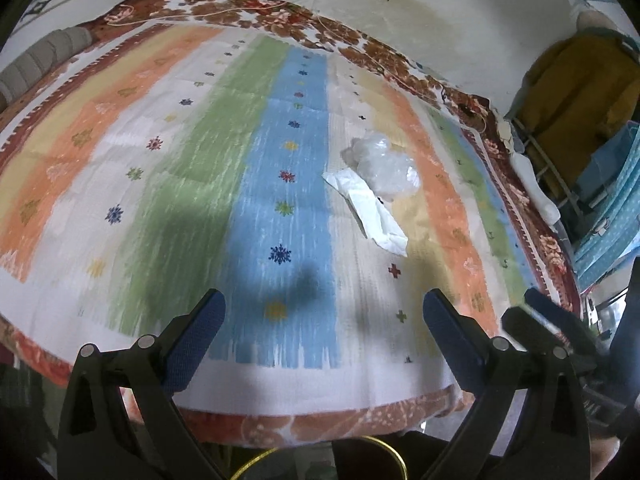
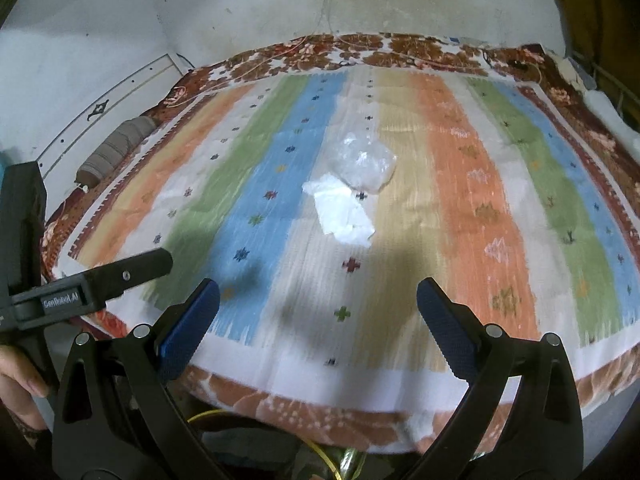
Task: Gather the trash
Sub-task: 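Move both open tools from the bin back toward the wrapper and tissue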
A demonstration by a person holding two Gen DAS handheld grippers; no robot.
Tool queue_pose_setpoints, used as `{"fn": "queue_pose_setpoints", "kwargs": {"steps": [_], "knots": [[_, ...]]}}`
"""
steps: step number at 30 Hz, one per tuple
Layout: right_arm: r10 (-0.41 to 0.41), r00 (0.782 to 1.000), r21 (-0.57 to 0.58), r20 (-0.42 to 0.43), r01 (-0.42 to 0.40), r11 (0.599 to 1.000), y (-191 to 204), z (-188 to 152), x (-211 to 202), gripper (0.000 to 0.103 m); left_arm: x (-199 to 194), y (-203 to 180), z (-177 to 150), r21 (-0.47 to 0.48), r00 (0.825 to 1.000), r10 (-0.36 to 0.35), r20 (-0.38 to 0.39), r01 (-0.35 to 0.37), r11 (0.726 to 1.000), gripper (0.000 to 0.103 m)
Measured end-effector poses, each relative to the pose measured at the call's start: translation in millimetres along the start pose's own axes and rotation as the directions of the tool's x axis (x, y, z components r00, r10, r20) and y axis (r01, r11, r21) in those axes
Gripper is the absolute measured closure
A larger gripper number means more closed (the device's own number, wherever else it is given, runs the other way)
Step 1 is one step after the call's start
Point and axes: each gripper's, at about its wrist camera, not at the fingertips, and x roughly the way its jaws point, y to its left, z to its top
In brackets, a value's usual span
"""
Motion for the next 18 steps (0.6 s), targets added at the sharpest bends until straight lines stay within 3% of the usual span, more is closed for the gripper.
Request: {"fn": "queue_pose_setpoints", "kwargs": {"steps": [6,18], "knots": [[-0.002,1.0,-0.013,0.028,0.002,1.0,-8.8,17.2,20.9,0.01,31.4,7.4,4.4,0.027,0.998,0.0,-0.068,0.001,1.0,0.006],[0.004,1.0,-0.002,0.019,-0.004,1.0,-27.3,54.9,76.5,0.015,77.4,-19.5,9.7,0.165,0.996,0.053,-0.069,-0.041,0.985,0.006]]}}
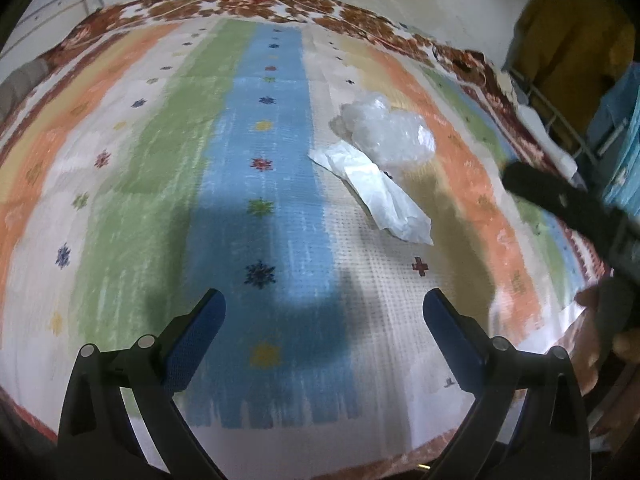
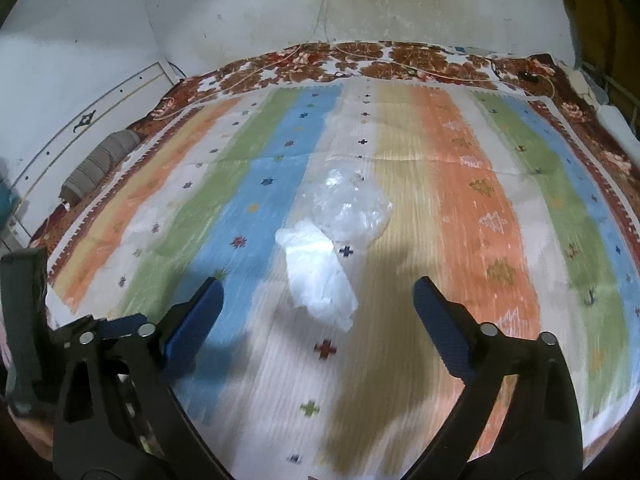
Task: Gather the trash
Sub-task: 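Move both open tools from the bin back toward the wrapper and tissue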
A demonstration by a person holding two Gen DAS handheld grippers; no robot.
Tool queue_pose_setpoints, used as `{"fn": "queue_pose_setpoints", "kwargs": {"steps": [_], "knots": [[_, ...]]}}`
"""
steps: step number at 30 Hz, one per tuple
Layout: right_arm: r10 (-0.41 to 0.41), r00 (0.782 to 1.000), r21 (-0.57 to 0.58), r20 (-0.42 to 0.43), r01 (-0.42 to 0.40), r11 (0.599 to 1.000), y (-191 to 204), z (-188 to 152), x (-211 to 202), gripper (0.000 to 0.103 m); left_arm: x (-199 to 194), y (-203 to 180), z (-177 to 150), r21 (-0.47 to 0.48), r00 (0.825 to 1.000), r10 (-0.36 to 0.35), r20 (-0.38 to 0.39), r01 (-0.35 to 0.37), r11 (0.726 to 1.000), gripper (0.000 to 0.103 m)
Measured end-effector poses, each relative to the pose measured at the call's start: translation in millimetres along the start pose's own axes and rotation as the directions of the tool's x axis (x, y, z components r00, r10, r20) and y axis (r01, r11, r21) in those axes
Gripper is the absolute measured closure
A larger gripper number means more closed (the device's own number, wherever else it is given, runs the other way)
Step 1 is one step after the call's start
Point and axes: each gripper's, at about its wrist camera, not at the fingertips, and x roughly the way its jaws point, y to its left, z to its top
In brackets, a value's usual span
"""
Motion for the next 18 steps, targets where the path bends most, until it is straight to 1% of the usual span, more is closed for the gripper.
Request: {"fn": "queue_pose_setpoints", "kwargs": {"steps": [2,6,9,13,14,18], "knots": [[-0.005,1.0,-0.01,-0.007,0.005,1.0,-2.4,6.2,12.5,0.016,7.3,-3.1,2.5,-0.001,1.0,0.006,0.0,-0.006,1.0,0.006],[-0.023,0.999,-0.028,-0.031,0.023,0.999,-8.3,13.8,33.7,0.026,22.9,-6.7,9.3,-0.023,1.0,0.007,-0.004,-0.007,1.0,0.007],[-0.026,0.999,-0.022,-0.048,0.025,0.999,-16.3,20.7,51.1,0.028,32.4,-10.4,16.5,-0.029,1.0,0.001,0.004,-0.001,1.0,0.007],[-0.014,0.999,-0.01,-0.047,0.013,1.0,-20.5,31.2,65.4,0.029,46.8,-12.3,20.3,-0.064,1.0,-0.015,-0.012,0.014,0.998,0.007],[-0.009,0.999,-0.008,-0.05,0.009,1.0,-20.8,33.7,70.2,0.032,49.0,-13.5,20.4,-0.066,1.0,-0.009,-0.01,0.008,0.998,0.007],[0.005,0.998,0.004,-0.061,-0.005,1.0,-23.5,39.2,89.5,0.038,57.0,-25.5,22.5,-0.028,1.0,0.019,0.011,-0.019,0.999,0.011]]}}
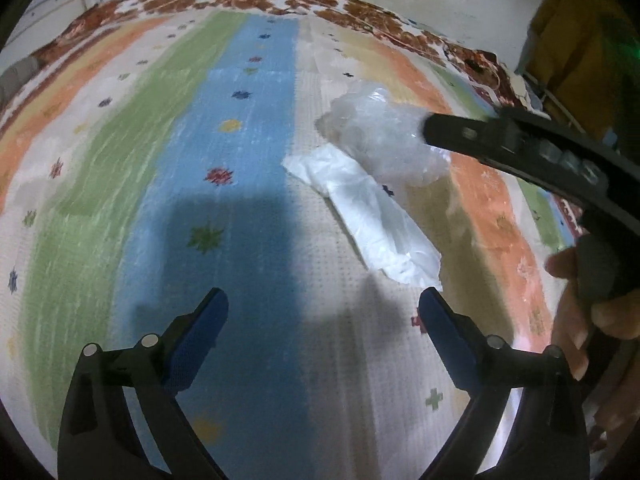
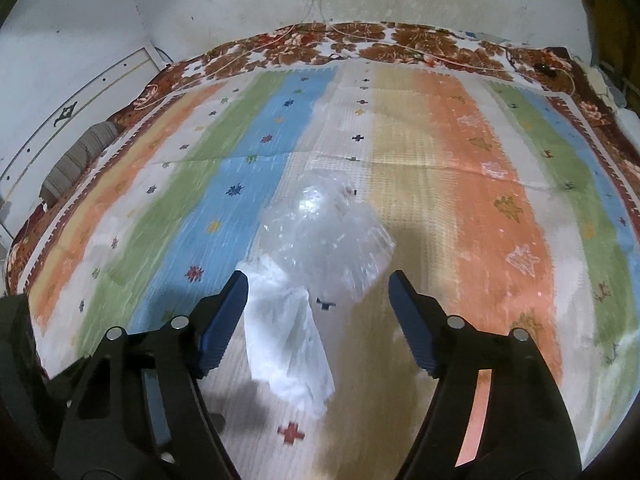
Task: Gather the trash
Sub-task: 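Move both open tools from the bin back toward the wrapper and tissue, then grasp the white tissue with the left tool while the right tool grasps the clear wrapper, then lift the tissue and wrapper and carry both tools over the bin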
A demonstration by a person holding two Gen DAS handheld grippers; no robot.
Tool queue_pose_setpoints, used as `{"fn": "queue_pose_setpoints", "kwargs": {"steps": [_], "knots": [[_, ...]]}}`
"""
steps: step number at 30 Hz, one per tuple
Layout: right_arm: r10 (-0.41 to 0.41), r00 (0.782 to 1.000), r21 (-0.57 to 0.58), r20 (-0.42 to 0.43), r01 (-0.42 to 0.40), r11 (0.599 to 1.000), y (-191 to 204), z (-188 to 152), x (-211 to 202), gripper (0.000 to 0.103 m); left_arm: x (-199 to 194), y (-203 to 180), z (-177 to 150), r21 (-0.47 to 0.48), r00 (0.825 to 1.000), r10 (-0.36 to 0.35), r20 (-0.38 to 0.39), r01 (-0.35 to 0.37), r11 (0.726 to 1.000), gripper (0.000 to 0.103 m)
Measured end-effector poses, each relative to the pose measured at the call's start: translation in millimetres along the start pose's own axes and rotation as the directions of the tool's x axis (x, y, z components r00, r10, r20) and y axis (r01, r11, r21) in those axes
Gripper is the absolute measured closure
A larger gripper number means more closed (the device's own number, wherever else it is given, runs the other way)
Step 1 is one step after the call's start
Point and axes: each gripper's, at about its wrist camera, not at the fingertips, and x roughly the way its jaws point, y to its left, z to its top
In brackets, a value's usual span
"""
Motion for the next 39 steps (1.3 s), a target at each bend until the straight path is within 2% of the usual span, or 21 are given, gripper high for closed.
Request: {"fn": "queue_pose_setpoints", "kwargs": {"steps": [2,4,6,8,9,12,14,15,17,19,24,32,39], "knots": [[0.014,1.0,0.011,-0.006,-0.014,1.0,-2.1,1.3,7.5,0.042,4.8,-6.9,2.9,0.02,1.0,0.016,0.016,-0.016,1.0,0.012],[0.021,1.0,0.009,-0.019,-0.021,1.0,-3.2,1.6,15.4,0.05,10.6,-8.3,7.0,-0.001,1.0,0.006,0.016,-0.006,1.0,0.012],[0.016,0.999,0.012,-0.028,-0.015,1.0,-6.8,0.5,21.4,0.064,20.9,-6.6,11.7,-0.048,1.0,-0.017,-0.005,0.017,0.999,0.015],[0.02,0.999,0.041,-0.038,-0.018,0.999,-15.4,-0.2,27.0,0.072,27.1,-9.2,14.2,-0.048,1.0,-0.003,-0.003,0.003,0.999,0.017],[0.026,0.999,0.065,-0.041,-0.023,0.998,-21.4,-0.4,28.4,0.081,30.7,-12.7,16.5,-0.031,1.0,0.012,0.008,-0.012,0.999,0.018],[0.035,0.999,0.112,-0.04,-0.03,0.993,-33.0,-1.6,28.6,0.091,37.0,-19.6,21.7,-0.007,0.999,0.026,0.019,-0.026,1.0,0.031],[0.048,0.998,0.137,-0.033,-0.043,0.99,-38.4,-2.5,26.4,0.094,42.6,-23.9,24.8,0.005,0.999,0.047,0.008,-0.047,0.999,0.052],[0.049,0.998,0.14,-0.031,-0.044,0.989,-38.9,-2.6,25.7,0.095,46.7,-28.1,25.2,0.043,0.995,0.098,-0.003,-0.098,0.994,0.058],[0.043,0.999,0.135,-0.025,-0.039,0.99,-38.6,-2.6,23.2,0.096,47.1,-30.9,25.1,0.078,0.994,0.107,0.002,-0.107,0.991,0.082],[0.034,0.999,0.12,-0.019,-0.032,0.992,-35.5,-1.9,20.6,0.097,44.3,-27.4,24.9,0.088,0.994,0.107,0.001,-0.106,0.99,0.096],[0.012,1.0,0.058,-0.015,-0.011,0.998,-26.4,1.2,10.2,0.099,22.3,-19.9,25.5,0.098,0.997,0.072,0.035,-0.075,0.992,0.099],[-0.019,1.0,0.011,0.017,0.019,1.0,-14.9,-3.4,-32.0,0.1,-25.3,-13.8,23.0,0.122,0.998,0.012,0.056,-0.019,0.992,0.1],[-0.036,0.999,-0.035,0.039,0.038,0.999,1.5,-17.8,-68.3,0.1,-62.0,-4.0,18.9,0.079,0.999,-0.029,0.045,0.026,0.997,0.1]]}}
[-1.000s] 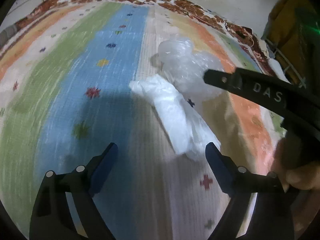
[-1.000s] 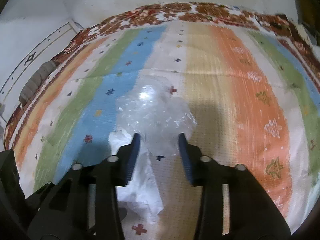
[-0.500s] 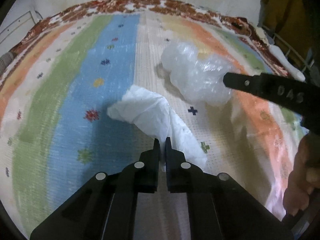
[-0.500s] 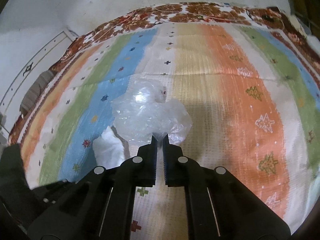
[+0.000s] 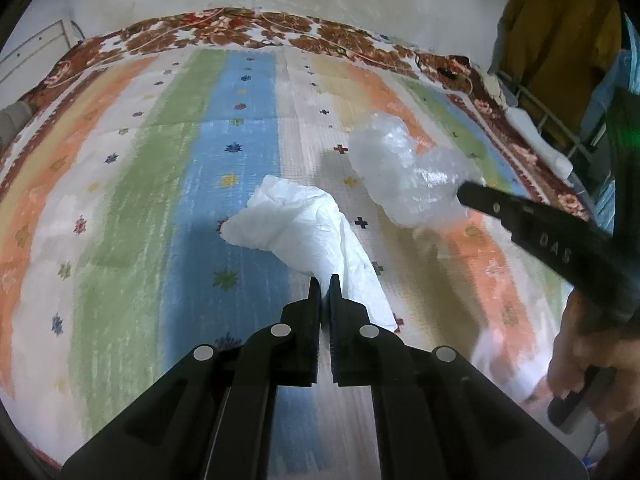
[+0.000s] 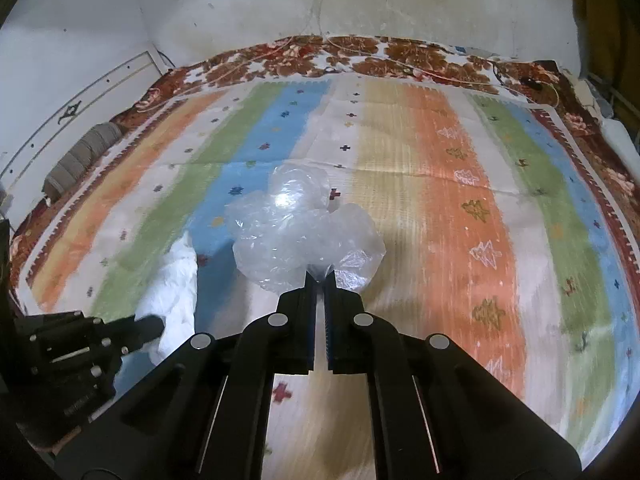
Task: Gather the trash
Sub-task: 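Lift the tissue and wrapper and carry both tools over the bin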
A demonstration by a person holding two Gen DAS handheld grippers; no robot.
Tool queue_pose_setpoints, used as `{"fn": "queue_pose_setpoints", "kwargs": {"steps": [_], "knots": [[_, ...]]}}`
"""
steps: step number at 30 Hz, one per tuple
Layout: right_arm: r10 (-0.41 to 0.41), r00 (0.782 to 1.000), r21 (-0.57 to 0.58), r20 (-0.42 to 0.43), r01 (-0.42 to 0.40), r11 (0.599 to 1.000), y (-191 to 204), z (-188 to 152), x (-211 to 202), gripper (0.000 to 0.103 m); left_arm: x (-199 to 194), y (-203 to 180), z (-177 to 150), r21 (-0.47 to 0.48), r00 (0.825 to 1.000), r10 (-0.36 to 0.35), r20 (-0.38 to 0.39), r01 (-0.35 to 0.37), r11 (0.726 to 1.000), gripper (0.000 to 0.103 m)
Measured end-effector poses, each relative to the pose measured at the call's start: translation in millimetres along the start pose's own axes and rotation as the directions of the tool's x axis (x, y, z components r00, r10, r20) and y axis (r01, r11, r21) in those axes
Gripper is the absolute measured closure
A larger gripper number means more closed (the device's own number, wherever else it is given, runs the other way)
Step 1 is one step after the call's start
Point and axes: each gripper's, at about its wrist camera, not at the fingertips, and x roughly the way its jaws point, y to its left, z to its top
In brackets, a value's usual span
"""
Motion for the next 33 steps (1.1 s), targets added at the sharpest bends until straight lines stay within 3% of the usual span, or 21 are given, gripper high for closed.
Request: {"fn": "queue_pose_setpoints", "kwargs": {"steps": [7,19,33], "knots": [[-0.02,0.999,-0.055,0.037,0.022,0.998,26.3,-17.7,-44.8,0.1,-40.1,5.3,-5.2,-0.026,1.0,-0.013,0.016,0.013,1.0,0.1],[-0.001,0.997,-0.043,0.081,0.005,0.999,42.5,-38.5,-115.8,0.1,-117.4,3.7,-20.7,-0.04,0.994,-0.064,0.085,0.067,0.997,0.1],[0.038,0.992,-0.097,0.122,-0.026,0.995,79.8,-90.9,-181.7,0.1,-173.7,-9.3,-72.7,-0.058,0.983,-0.15,0.104,0.156,0.986,0.1]]}}
